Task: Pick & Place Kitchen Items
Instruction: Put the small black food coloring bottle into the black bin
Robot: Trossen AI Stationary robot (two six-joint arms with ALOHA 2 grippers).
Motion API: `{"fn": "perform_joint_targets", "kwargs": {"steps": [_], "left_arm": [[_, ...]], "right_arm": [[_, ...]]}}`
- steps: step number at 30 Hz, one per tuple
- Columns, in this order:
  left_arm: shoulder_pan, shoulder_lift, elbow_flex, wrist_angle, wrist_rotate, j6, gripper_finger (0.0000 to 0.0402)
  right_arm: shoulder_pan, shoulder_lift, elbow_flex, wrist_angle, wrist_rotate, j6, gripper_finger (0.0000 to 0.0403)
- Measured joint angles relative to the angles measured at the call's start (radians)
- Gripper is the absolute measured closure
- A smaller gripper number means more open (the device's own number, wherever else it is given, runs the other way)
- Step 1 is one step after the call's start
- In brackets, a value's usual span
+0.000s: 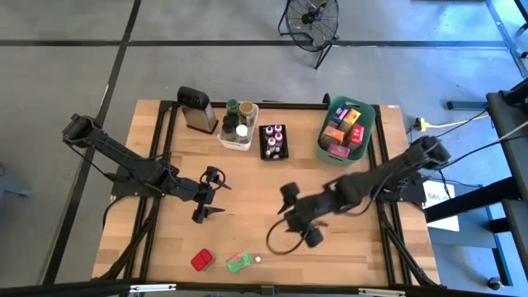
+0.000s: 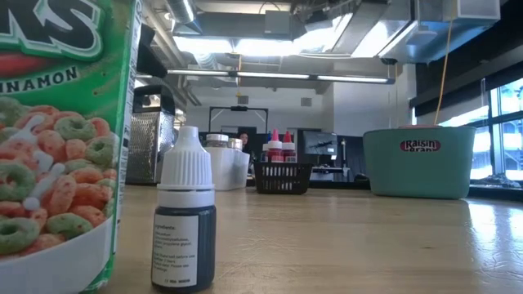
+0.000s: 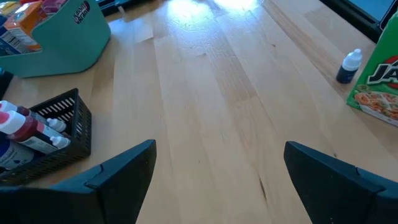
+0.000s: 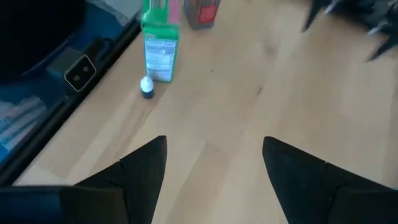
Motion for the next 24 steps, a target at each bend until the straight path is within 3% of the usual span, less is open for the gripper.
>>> {"fn": "perform_joint_targets", "kwargs": {"steps": [7, 13, 24], "left_arm": [[0.000, 0.000, 0.000, 0.000, 0.000, 0.000, 0.0052], [0.000, 0.000, 0.000, 0.000, 0.000, -0.001, 0.0052], [0.001, 0.000, 0.000, -0.003, 0.000, 0.035, 0.0052]], "right_arm": [[0.029, 0.169, -0.001, 0.110, -0.038, 0.034, 0.0134], [0.038, 0.218, -0.001, 0.197, -0.133, 0.043, 0.0135], [0.060, 0.356, 0.000, 0.357, -0.155, 0.145, 0.0135]]}}
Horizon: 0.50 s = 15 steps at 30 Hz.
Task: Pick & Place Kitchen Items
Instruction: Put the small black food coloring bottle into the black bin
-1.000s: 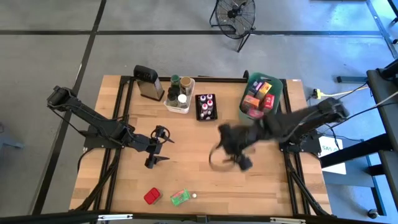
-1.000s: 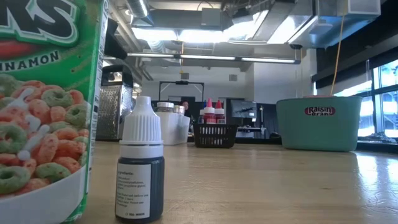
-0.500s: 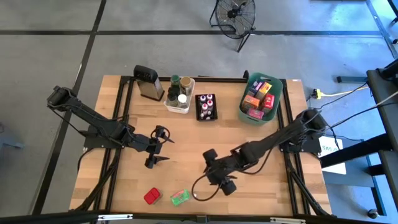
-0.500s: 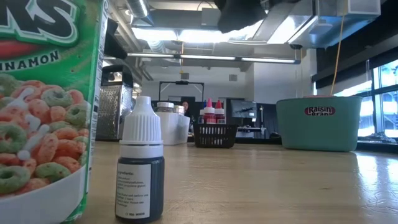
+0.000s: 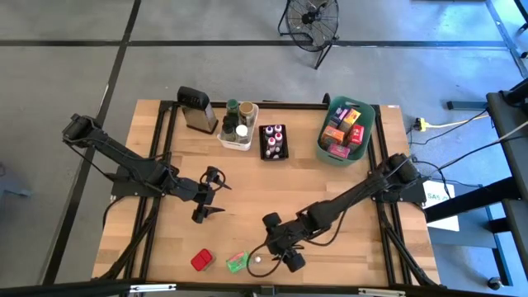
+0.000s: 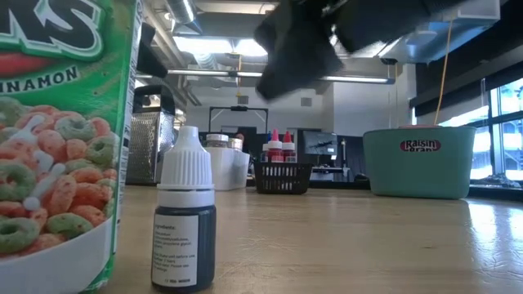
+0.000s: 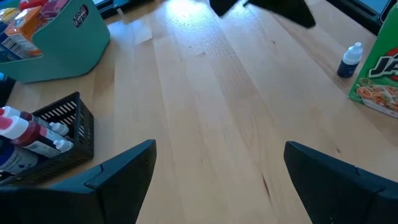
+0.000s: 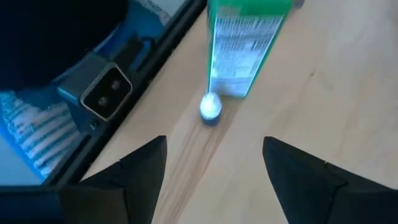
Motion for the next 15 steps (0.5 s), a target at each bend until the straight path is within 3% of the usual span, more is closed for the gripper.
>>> {"fn": "perform_joint_targets", "kwargs": {"steps": [15], "left_arm": [[0.000, 0.000, 0.000, -0.007, 0.006, 0.035, 0.0052]], "right_arm": [[0.010, 0.161, 0.000, 0.242, -0.021, 0.042, 0.0135]]}}
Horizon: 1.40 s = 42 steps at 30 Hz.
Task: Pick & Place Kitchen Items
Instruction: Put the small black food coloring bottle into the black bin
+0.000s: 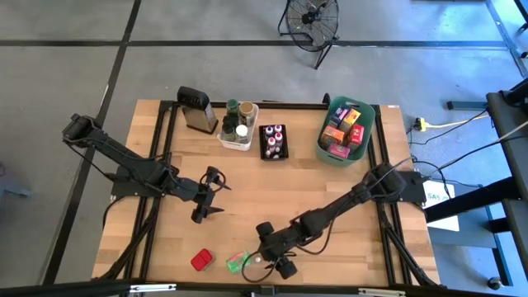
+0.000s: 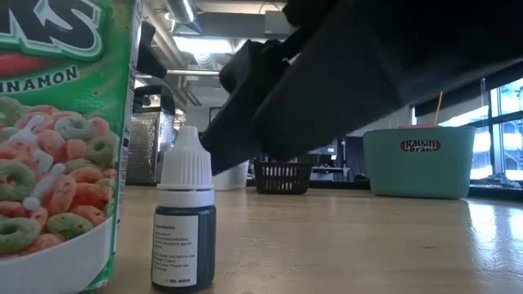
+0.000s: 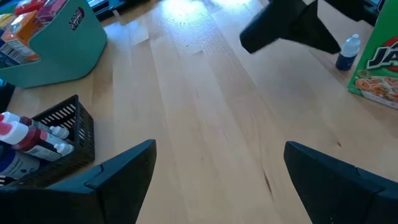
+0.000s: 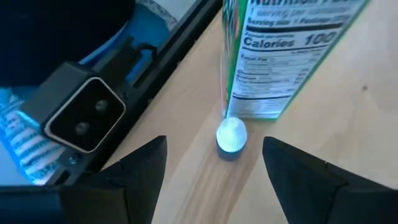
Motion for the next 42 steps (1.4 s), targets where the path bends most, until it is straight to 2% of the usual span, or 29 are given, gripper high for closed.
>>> {"fn": "perform_joint_targets", "kwargs": {"steps": [5, 11, 20, 30, 35, 42], "left_arm": [[0.000, 0.000, 0.000, -0.025, 0.002, -0.019, 0.0052], [-0.001, 0.000, 0.000, -0.072, 0.005, -0.067, 0.0052], [-0.001, 0.000, 0.000, -0.093, 0.132, -0.093, 0.0052], [-0.001, 0.000, 0.000, -0.096, 0.185, -0.099, 0.0052], [-0.001, 0.000, 0.000, -0.097, 0.184, -0.098, 0.0052], [-0.001, 0.000, 0.000, -0.096, 0.182, -0.095, 0.0052]], "right_arm": [[0.013, 0.026, 0.033, 0.016, 0.071, 0.003, 0.0135], [0.017, 0.067, 0.068, 0.019, 0.105, 0.054, 0.0135], [0.014, 0.127, 0.132, -0.024, 0.109, 0.106, 0.0135], [0.014, 0.127, 0.133, -0.063, 0.119, 0.171, 0.0136], [0.011, 0.127, 0.133, -0.078, 0.116, 0.180, 0.0162], [0.007, 0.127, 0.133, -0.101, 0.102, 0.179, 0.0235]]}}
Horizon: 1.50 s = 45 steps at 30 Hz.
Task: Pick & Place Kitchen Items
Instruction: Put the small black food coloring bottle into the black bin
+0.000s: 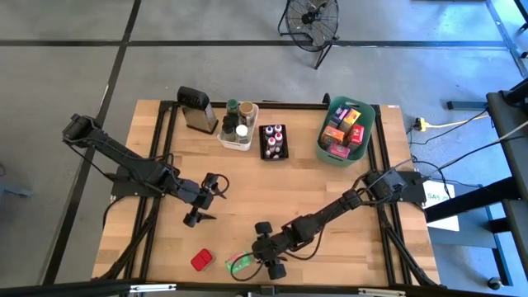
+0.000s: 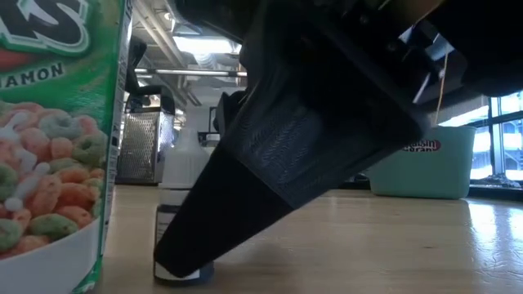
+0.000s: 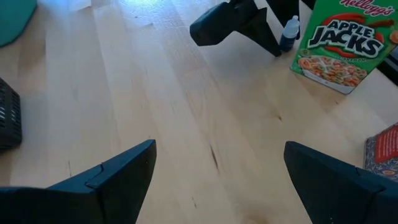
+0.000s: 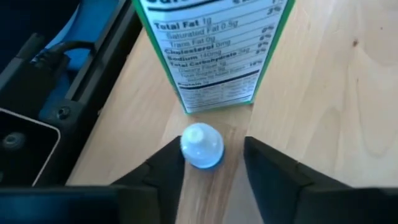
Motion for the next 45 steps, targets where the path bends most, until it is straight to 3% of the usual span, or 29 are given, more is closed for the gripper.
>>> {"fn": "perform_joint_targets", "kwargs": {"steps": [9, 22, 28, 36, 40, 45], "left_arm": [[0.000, 0.000, 0.000, 0.002, -0.004, 0.038, 0.0052], [0.000, 0.000, 0.000, -0.020, -0.005, 0.052, 0.0052], [0.000, 0.000, 0.000, -0.028, 0.001, -0.004, 0.0052], [0.000, 0.000, 0.000, -0.030, 0.005, -0.144, 0.0052], [-0.002, 0.000, 0.000, -0.040, 0.032, -0.201, 0.0052], [-0.024, 0.000, 0.000, -0.053, 0.040, -0.239, 0.0052]], "right_arm": [[0.005, 0.000, 0.000, 0.001, -0.042, 0.034, 0.0314], [0.004, -0.015, 0.000, -0.033, -0.027, 0.061, 0.0321], [-0.007, -0.105, -0.001, -0.261, 0.122, 0.104, 0.0322], [-0.069, -0.280, -0.001, -0.631, 0.444, 0.128, 0.0322], [-0.130, -0.356, -0.017, -0.667, 0.537, 0.033, 0.0322], [-0.252, -0.429, -0.085, -0.600, 0.513, -0.085, 0.0323]]}}
